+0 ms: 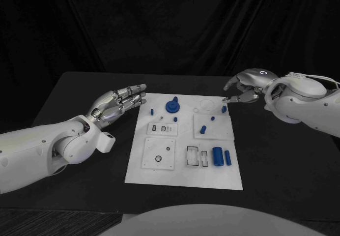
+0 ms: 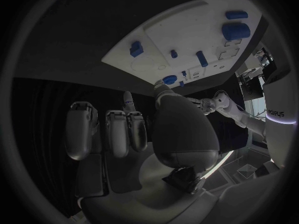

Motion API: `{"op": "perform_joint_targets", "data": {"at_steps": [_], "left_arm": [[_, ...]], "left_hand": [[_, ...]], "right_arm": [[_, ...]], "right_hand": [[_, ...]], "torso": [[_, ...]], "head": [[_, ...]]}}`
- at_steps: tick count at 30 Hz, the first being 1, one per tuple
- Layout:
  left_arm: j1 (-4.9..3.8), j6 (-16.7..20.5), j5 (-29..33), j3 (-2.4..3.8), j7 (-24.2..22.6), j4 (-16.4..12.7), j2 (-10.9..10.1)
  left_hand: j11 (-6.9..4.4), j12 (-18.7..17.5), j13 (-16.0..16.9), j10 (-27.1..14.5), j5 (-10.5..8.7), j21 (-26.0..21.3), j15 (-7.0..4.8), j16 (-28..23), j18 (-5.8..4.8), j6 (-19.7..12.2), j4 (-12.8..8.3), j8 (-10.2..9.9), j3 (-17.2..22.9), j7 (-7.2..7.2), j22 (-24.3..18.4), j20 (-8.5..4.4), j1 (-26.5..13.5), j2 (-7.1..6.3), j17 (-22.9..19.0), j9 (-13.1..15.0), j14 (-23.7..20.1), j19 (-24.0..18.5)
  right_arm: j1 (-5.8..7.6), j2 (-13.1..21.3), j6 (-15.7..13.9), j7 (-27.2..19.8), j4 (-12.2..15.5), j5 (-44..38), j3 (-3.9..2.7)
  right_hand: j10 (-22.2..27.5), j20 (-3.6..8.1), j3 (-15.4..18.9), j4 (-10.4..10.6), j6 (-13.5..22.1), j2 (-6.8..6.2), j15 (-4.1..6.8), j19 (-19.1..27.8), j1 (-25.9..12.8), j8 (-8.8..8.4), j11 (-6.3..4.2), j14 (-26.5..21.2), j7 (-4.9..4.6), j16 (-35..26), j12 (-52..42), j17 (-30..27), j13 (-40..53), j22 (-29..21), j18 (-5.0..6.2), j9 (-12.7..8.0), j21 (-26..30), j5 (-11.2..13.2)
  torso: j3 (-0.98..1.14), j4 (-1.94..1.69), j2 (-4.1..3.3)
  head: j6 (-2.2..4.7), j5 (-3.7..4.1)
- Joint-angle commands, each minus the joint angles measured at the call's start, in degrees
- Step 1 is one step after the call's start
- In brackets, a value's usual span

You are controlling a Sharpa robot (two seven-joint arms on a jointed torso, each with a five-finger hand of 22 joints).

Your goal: Assemble the parts on the task board

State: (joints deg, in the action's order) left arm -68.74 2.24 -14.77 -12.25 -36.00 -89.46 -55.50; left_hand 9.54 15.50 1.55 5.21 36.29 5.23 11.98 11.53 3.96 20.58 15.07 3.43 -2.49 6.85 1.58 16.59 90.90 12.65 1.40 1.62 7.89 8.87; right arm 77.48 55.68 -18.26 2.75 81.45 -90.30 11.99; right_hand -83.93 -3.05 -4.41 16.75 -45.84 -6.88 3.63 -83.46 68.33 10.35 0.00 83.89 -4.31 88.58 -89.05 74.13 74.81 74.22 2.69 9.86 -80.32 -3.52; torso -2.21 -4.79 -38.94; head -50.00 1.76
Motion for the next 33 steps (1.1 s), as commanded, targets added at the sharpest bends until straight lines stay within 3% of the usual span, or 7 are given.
{"op": "perform_joint_targets", "data": {"at_steps": [1, 5, 10, 14, 28, 33], "left_arm": [[0.17, -0.65, 0.03, 0.05, -0.68, -0.01, 0.1], [0.28, -0.68, 0.03, 0.06, -0.71, 0.06, 0.08], [0.42, -0.73, 0.03, 0.06, -0.74, 0.11, 0.07], [0.51, -0.77, 0.03, 0.06, -0.75, 0.12, 0.06], [0.66, -0.86, 0.03, 0.06, -0.67, 0.18, 0.01], [0.67, -0.87, 0.03, 0.06, -0.64, 0.15, -0.03]], "left_hand": [[0.31, -0.12, 0.7, -0.11, 0.71, 0.65, 0.28, 0.42, 0.14, 0.15, -0.64, 0.22, 3.55, -0.15, 0.43, 0.19, 0.62, -0.6, 0.79, 0.92, -0.56, 0.38], [0.31, -0.12, 0.7, -0.11, 0.71, 0.65, 0.28, 0.42, 0.14, 0.15, -0.64, 0.22, 3.55, -0.15, 0.43, 0.19, 0.62, -0.6, 0.79, 0.92, -0.56, 0.38], [0.25, -0.14, 0.7, -0.14, 0.73, 0.63, 0.3, 0.42, 0.14, 0.11, -0.68, 0.21, 3.66, -0.11, 0.42, 0.19, 0.62, -0.62, 0.79, 0.92, -0.57, 0.35], [0.25, -0.14, 0.7, -0.14, 0.73, 0.63, 0.3, 0.42, 0.14, 0.11, -0.68, 0.21, 3.66, -0.11, 0.42, 0.19, 0.62, -0.62, 0.79, 0.92, -0.57, 0.35], [0.23, -0.17, 0.7, -0.18, 0.79, 0.62, 0.32, 0.43, 0.12, 0.09, -0.74, 0.2, 3.83, -0.12, 0.42, 0.19, 0.62, -0.65, 0.79, 0.92, -0.58, 0.35], [0.23, -0.17, 0.7, -0.18, 0.79, 0.62, 0.32, 0.43, 0.12, 0.09, -0.74, 0.2, 3.83, -0.12, 0.42, 0.19, 0.62, -0.65, 0.79, 0.92, -0.58, 0.35]], "right_arm": [[-1.13, 0.32, -2.46, 1.24, -0.52, 0.55, -0.02], [-2.13, 0.26, -2.47, 0.96, -1.23, 0.58, -0.02], [-2.98, -0.12, -1.93, 0.83, -2.15, 0.6, -0.01], [-3.53, -0.58, -1.78, 0.67, -2.84, 0.61, -0.01], [-4.49, -2.24, -1.19, 0.2, -4.32, 0.63, -0.01], [-5.04, -2.67, -1.13, 0.1, -4.79, 0.63, -0.01]], "right_hand": [[-6.07, 0.26, 1.25, -0.21, 1.6, 0.13, 0.1, -0.72, 2.33, -0.79, -0.54, 6.01, 0.12, 1.24, -0.95, 15.64, 15.19, 11.84, -0.03, 0.65, 0.46, -2.01], [-6.07, 0.33, 1.22, -0.3, 1.73, 0.16, 0.15, -0.57, 4.15, -0.71, -0.61, 5.9, 0.15, 1.03, -0.95, 15.39, 15.19, 11.8, 0.03, 0.75, 0.84, -4.77], [-6.07, 0.36, 1.19, -0.44, 1.74, 0.41, 0.16, -0.48, 5.53, -0.58, -0.61, 5.79, 0.15, 0.82, -0.95, 15.15, 15.19, 11.79, 0.08, 0.87, 1.15, -7.93], [-6.07, 0.36, 1.2, -0.44, 1.73, 0.41, 0.16, -0.36, 5.55, -0.58, -0.61, 5.73, 0.14, 0.7, -0.95, 15.01, 15.19, 11.72, 0.13, 0.87, 1.36, -7.98], [-6.07, 0.3, 1.11, -0.75, 1.24, 0.64, 0.07, 0.0, 7.09, -0.15, -0.5, 5.47, -0.01, 0.22, -0.95, 14.46, 15.19, 11.54, 0.29, 1.14, 2.16, -9.82], [-6.07, 0.22, 1.09, -0.98, -0.18, 0.95, -0.02, 0.08, 8.32, 0.89, -0.4, 5.37, -0.13, 0.01, -0.95, 14.25, 15.19, 11.54, 0.32, 1.78, 2.47, -11.98]], "torso": [[0.03, 0.03, -0.12], [0.03, 0.09, -0.04], [-0.06, -0.2, -0.02], [-0.02, 0.02, -0.06], [-0.02, -0.25, -0.01], [-0.04, -0.3, 0.02]], "head": [[0.0, 0.13], [0.0, 0.24], [0.0, 0.61], [0.0, 0.35], [0.0, 0.59], [0.0, 0.56]]}}
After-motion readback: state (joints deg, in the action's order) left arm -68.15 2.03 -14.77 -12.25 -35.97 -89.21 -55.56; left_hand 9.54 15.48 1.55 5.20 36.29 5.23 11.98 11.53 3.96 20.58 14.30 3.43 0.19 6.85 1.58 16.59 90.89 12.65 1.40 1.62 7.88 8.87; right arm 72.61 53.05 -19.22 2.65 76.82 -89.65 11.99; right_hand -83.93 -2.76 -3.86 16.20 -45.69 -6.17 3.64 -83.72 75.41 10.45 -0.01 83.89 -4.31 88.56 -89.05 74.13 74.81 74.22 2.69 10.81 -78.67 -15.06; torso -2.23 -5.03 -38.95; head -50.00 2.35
